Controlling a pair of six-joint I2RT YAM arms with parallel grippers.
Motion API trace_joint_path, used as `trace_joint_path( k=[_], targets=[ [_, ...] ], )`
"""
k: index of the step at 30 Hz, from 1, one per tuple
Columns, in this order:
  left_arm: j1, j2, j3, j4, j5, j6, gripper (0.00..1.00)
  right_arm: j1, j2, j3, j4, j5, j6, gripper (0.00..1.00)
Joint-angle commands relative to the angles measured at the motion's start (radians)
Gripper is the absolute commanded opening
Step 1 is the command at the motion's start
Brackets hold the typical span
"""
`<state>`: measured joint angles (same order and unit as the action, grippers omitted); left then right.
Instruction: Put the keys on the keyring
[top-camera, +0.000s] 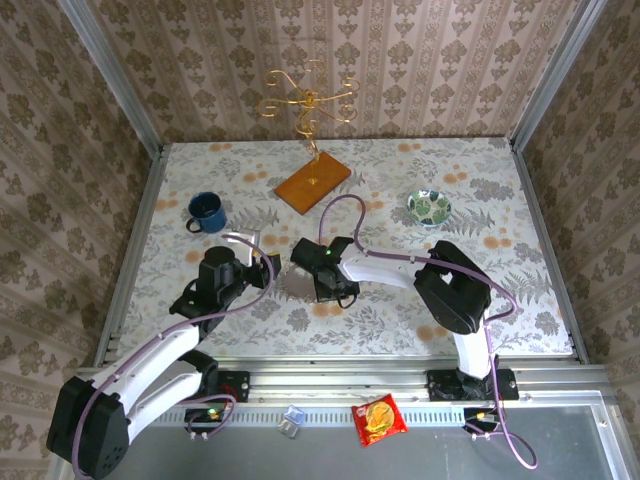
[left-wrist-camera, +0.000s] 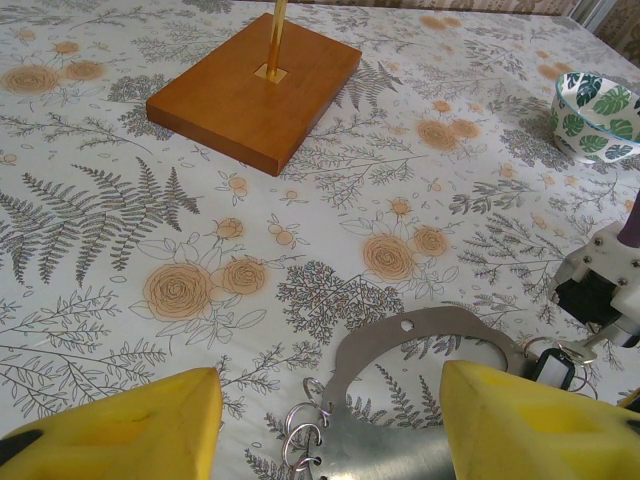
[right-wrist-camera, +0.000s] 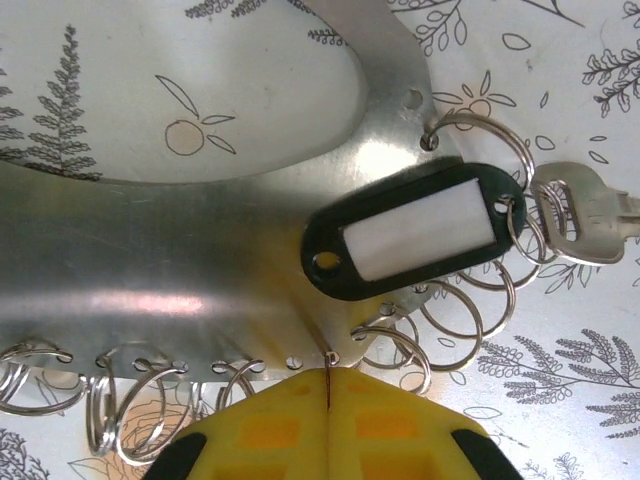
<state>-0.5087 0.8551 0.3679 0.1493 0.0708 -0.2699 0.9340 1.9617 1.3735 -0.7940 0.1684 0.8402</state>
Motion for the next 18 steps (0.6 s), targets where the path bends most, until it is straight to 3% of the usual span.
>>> trace_joint_path(
  k=[1, 11, 18],
  targets=[
    [0.009, -0.011, 0.020, -0.014, -0.006, -0.008, 0.60, 0.002, 0.007, 0.018, -0.037, -0.006, 0.000, 0.00],
    [0.008, -0.038, 0.045, -0.055, -0.013, 0.033, 0.60, 0.000, -0.178, -0.106, 0.138, 0.031, -0.160, 0.00],
    [0.010, -0.044, 0.096, -0.120, -0.011, 0.106, 0.59, -0.028, -0.345, -0.251, 0.365, -0.061, -0.373, 0.00]
  ],
)
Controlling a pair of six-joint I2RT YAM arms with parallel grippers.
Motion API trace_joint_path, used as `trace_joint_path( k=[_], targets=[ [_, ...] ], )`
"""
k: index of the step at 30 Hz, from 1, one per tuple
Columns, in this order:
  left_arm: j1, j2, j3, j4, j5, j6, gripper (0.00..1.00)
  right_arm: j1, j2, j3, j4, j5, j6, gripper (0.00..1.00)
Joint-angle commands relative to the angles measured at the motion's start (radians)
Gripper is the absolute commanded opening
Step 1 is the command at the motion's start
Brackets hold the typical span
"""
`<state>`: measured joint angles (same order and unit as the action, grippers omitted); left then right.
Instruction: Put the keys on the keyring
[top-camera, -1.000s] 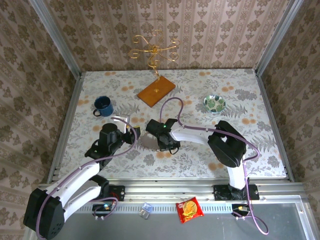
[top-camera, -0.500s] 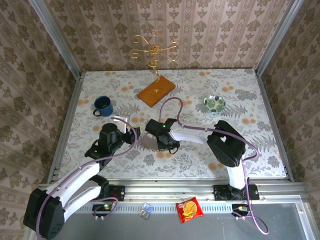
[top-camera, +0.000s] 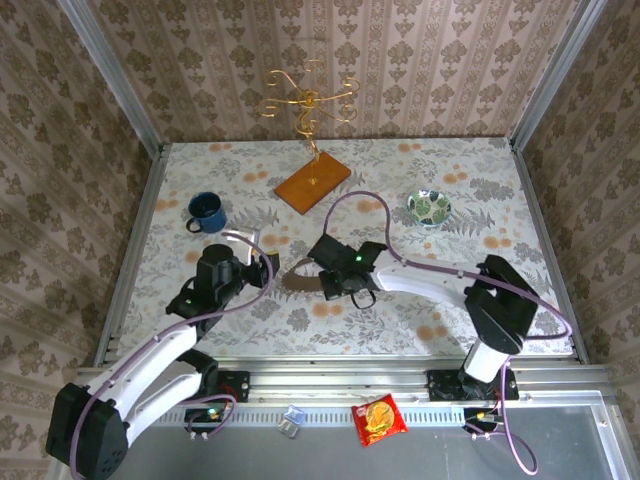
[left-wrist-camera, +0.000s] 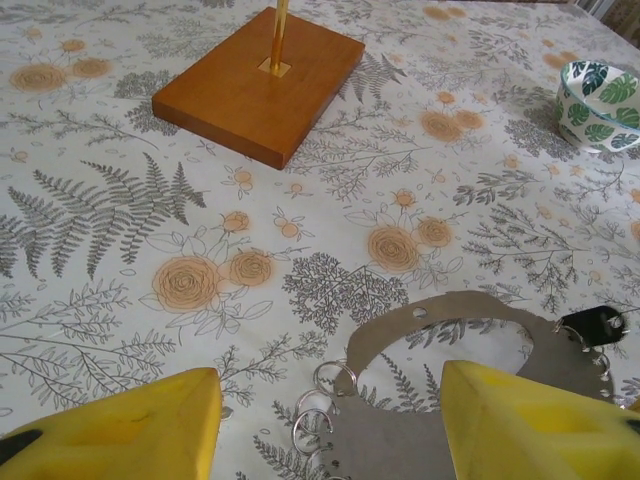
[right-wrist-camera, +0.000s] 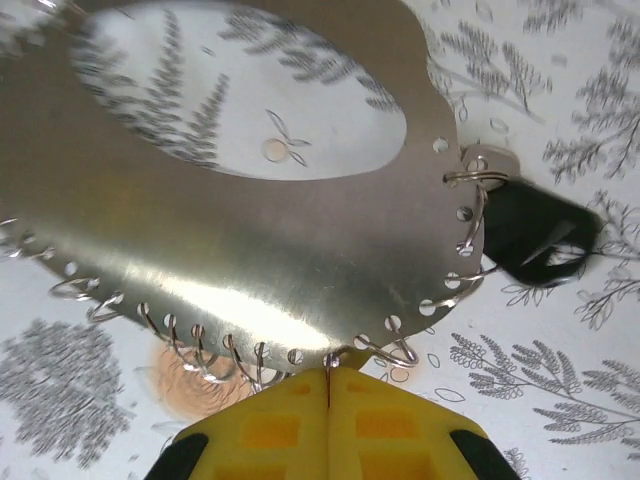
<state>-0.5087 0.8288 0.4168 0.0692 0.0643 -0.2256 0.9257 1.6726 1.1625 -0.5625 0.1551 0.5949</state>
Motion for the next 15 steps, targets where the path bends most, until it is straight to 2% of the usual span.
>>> trace_joint_path(
  k=[1, 4, 6, 7, 12, 15],
  targets=[
    [0.010, -0.018, 0.056, -0.042, -0.002, 0.078, 0.59, -0.029, -0.075, -0.059, 0.164, -0.073, -0.156, 0.00],
    [0.010, -0.011, 0.084, -0.050, 0.019, 0.134, 0.53, -0.078, -0.147, -0.128, 0.293, -0.199, -0.257, 0.00],
    [0.013, 0.003, 0.107, -0.055, 0.071, 0.189, 0.41, -0.108, -0.188, -0.166, 0.380, -0.282, -0.338, 0.00],
    [0.014, 0.013, 0.118, -0.060, 0.092, 0.217, 0.39, -0.113, -0.204, -0.184, 0.414, -0.304, -0.383, 0.00],
    [0.046, 0.084, 0.160, -0.081, 0.284, 0.390, 0.33, -0.163, -0.234, -0.230, 0.551, -0.431, -0.547, 0.00],
    [0.123, 0.152, 0.187, -0.090, 0.455, 0.458, 0.34, -0.193, -0.224, -0.228, 0.570, -0.508, -0.594, 0.00]
  ],
)
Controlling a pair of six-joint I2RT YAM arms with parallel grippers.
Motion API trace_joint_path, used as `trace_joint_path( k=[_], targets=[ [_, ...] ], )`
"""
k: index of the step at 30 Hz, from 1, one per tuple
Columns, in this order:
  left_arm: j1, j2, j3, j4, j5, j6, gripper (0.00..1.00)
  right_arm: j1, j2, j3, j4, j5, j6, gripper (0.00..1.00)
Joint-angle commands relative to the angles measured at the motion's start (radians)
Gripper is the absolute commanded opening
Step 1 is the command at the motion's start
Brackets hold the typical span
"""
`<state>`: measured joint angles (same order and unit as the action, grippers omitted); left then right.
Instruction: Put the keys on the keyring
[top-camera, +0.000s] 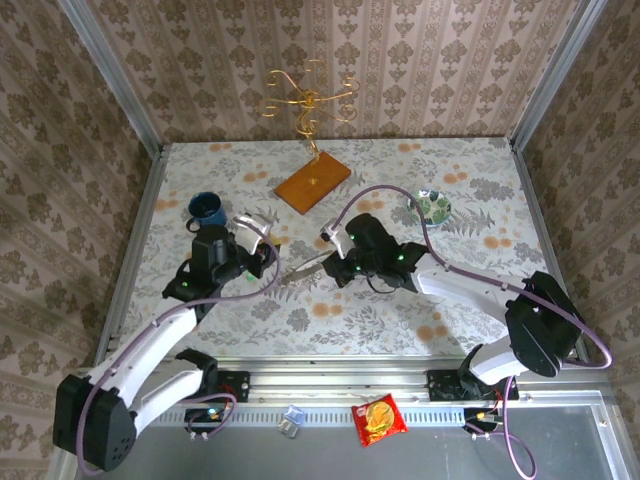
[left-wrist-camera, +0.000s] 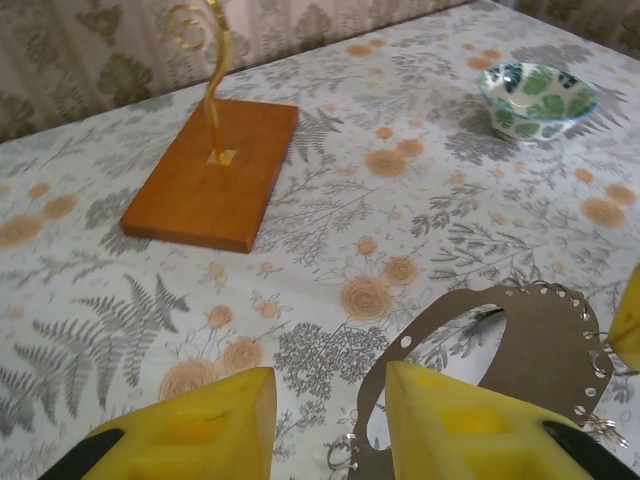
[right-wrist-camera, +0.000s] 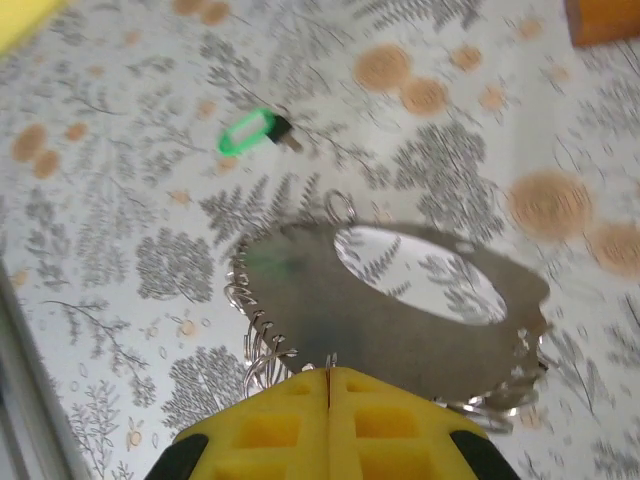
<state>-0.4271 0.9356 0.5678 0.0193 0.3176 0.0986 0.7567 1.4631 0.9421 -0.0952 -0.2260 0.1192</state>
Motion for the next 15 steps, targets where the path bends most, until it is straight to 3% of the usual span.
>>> trace_joint_path(
  k=[1, 5, 11, 15],
  targets=[
    [0.052, 0.067, 0.043, -0.041, 0.251, 0.156, 0.34, -0.032, -0.013, -0.010, 0.111, -0.145, -0.128, 0.00],
    [0.066, 0.136, 0.061, -0.035, 0.459, 0.265, 0.37, -0.049, -0.016, -0.022, 0.148, -0.196, -0.170, 0.00],
    [0.080, 0.219, 0.063, 0.033, 0.662, 0.353, 0.39, -0.063, -0.019, -0.032, 0.173, -0.253, -0.211, 0.00],
    [0.087, 0.268, 0.077, 0.035, 0.737, 0.405, 0.37, -0.066, -0.014, -0.029, 0.185, -0.287, -0.220, 0.00]
  ],
)
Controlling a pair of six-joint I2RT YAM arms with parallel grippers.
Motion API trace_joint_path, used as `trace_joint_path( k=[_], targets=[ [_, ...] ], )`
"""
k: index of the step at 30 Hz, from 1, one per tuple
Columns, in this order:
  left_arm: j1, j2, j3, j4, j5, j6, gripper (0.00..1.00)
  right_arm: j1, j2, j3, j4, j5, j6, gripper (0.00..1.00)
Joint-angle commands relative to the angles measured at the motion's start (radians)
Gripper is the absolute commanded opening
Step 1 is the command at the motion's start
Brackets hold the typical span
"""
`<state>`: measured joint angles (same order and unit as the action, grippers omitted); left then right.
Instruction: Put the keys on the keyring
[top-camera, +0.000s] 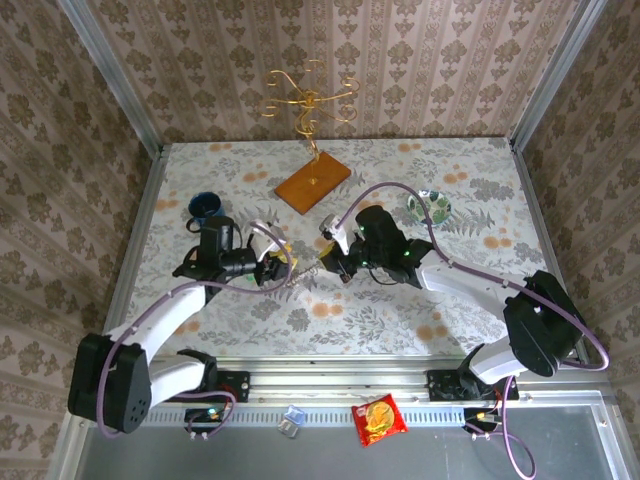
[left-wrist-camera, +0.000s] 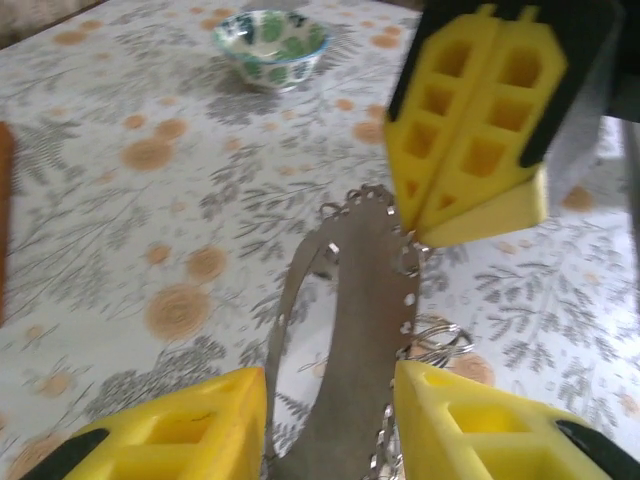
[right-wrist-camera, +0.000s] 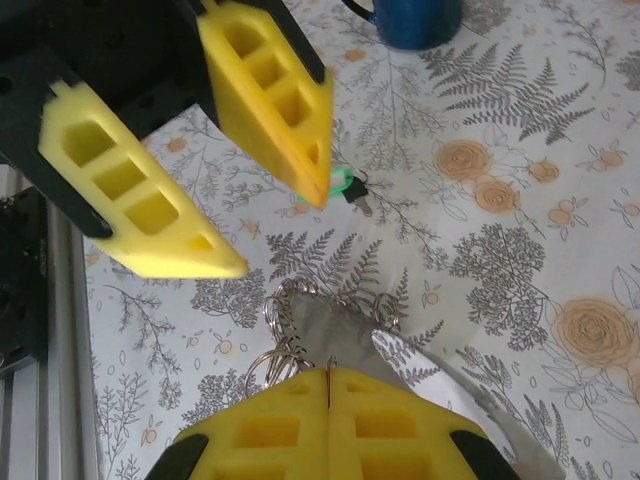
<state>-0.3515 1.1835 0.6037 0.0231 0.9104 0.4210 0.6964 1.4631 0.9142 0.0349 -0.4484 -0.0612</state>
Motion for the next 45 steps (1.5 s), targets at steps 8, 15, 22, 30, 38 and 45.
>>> trace_joint_path(
  k=[8, 15, 22, 30, 38, 45],
  targets=[
    [0.020, 0.103, 0.083, 0.012, 0.247, 0.131, 0.35, -0.006, 0.004, 0.032, 0.024, -0.111, -0.064, 0.00],
    [0.014, 0.171, 0.154, -0.133, 0.277, 0.244, 0.31, -0.006, 0.023, 0.049, 0.022, -0.140, -0.072, 0.00],
    [-0.007, 0.205, 0.191, -0.261, 0.304, 0.331, 0.28, -0.005, 0.030, 0.064, 0.016, -0.148, -0.076, 0.00],
    [-0.021, 0.224, 0.200, -0.313, 0.304, 0.378, 0.27, 0.002, 0.031, 0.073, 0.013, -0.153, -0.078, 0.00],
    [-0.032, 0.231, 0.206, -0.314, 0.309, 0.388, 0.22, 0.022, 0.050, 0.094, 0.010, -0.167, -0.076, 0.00],
    [-0.029, 0.219, 0.199, -0.311, 0.312, 0.392, 0.12, 0.024, 0.056, 0.100, -0.006, -0.173, -0.087, 0.00]
  ],
)
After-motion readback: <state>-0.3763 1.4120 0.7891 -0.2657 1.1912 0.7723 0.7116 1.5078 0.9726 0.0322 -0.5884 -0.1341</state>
